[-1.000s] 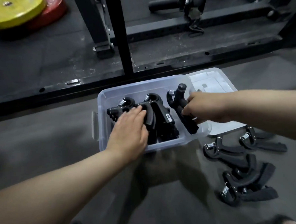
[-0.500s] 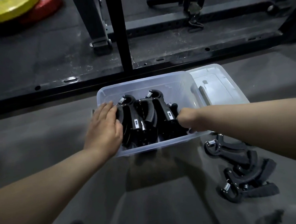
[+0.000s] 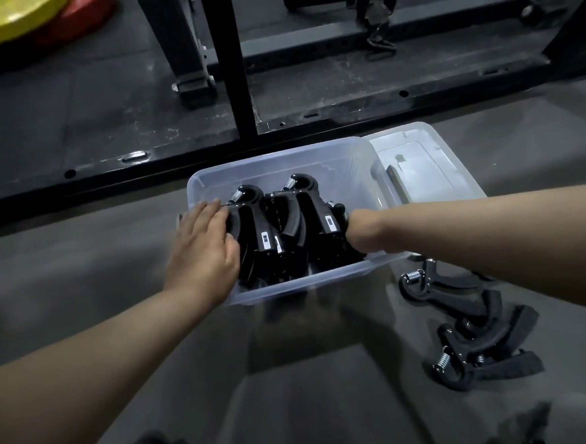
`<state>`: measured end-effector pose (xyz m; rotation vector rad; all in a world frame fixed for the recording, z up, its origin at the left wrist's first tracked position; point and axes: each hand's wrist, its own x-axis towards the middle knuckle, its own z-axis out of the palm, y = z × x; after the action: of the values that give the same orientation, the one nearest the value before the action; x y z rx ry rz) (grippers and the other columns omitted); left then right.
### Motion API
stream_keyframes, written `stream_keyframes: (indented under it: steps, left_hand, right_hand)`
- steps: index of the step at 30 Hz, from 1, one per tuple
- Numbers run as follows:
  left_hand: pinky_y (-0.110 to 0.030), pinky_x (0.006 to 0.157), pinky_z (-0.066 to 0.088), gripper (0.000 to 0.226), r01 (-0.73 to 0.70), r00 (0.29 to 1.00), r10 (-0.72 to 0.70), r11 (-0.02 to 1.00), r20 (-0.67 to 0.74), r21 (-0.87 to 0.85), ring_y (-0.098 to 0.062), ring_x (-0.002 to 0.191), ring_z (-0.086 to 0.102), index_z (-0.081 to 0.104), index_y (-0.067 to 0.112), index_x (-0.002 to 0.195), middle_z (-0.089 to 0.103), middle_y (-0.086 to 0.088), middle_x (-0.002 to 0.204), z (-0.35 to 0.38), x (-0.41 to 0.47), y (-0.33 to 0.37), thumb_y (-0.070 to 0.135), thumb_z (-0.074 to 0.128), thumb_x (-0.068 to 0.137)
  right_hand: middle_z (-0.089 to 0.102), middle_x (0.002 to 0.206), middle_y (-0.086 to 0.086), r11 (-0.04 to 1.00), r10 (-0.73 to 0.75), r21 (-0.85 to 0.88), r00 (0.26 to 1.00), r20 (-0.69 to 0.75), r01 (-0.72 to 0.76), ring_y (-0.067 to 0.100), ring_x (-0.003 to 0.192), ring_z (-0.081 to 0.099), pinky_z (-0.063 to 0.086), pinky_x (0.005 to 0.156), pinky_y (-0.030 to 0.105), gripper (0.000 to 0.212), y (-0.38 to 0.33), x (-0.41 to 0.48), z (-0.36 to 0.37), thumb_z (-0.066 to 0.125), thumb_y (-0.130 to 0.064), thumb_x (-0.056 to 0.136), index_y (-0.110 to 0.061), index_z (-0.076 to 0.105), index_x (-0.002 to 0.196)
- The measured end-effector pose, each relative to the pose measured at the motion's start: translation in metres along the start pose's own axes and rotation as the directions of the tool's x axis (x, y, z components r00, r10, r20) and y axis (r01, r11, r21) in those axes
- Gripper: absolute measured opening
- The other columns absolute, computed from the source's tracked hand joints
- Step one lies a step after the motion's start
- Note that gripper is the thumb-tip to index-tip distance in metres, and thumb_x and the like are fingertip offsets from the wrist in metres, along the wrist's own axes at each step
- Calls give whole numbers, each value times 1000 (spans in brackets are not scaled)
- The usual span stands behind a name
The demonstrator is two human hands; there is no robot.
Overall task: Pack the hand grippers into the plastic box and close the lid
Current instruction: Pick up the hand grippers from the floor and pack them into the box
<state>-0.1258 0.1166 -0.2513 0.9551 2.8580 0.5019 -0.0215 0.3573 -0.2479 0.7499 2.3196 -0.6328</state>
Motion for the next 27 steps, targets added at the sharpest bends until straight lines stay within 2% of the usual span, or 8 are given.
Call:
stream_keyframes:
  steps: [5,9,12,15,18,20,24,27]
  left_hand:
    - [-38,122,7,50,-23,1000,22,999,8,35,-22,146,18,42,9,143,33,-7,155,-1,0,0,20,40,94]
    - [-39,121,7,52,-26,999,28,993,-15,114,-22,143,27,46,9,139,41,-7,150,-4,-7,7,22,39,90]
    - [-37,120,5,56,-76,997,76,993,9,91,-24,142,29,47,6,139,42,-10,149,-1,-16,23,25,35,87]
    - [-43,121,11,62,-191,980,184,976,71,101,-28,144,27,42,5,142,38,-13,152,10,-14,43,30,31,87]
    - [-43,121,10,64,-298,952,285,946,109,127,-29,145,25,38,4,145,34,-14,154,20,-7,62,32,30,88]
    - [-42,121,9,64,-360,930,346,924,121,127,-27,146,23,35,5,146,31,-13,155,24,-2,77,33,30,89]
    - [-39,122,6,65,-384,917,371,921,149,67,-25,147,19,33,6,148,28,-11,157,32,4,96,34,28,90]
    - [-38,122,6,65,-348,928,337,937,159,43,-22,147,19,34,8,148,29,-9,157,36,2,93,35,27,89]
  right_hand:
    - [68,117,13,976,-133,137,957,-258,172,29,110,62,48,98,37,33,9,-23,-19,46,-1,88,-5,66,113]
    - [70,92,2,855,-237,299,832,-501,424,20,85,67,54,82,39,27,45,-46,-18,45,-1,82,-17,63,94]
    - [56,101,7,841,-327,134,690,-645,524,20,92,54,44,85,29,23,75,-58,-4,46,-5,81,-12,57,99]
    - [49,110,13,928,-214,33,606,-766,370,27,103,49,40,95,39,24,110,-53,9,49,-11,79,-11,56,102]
    - [52,112,11,983,70,180,824,-563,40,29,99,52,45,90,38,19,142,-41,19,51,-11,82,-10,55,101]
    - [61,113,15,990,126,-38,966,-225,-137,32,98,58,49,85,35,12,156,-39,30,55,-20,85,-10,54,90]
    - [48,134,16,882,171,-447,985,16,-146,35,123,51,40,99,39,61,168,-36,53,65,-46,83,-10,44,127]
    - [50,131,13,840,79,-538,997,7,-63,33,123,51,34,104,45,57,174,-31,65,63,-41,83,-11,42,127]
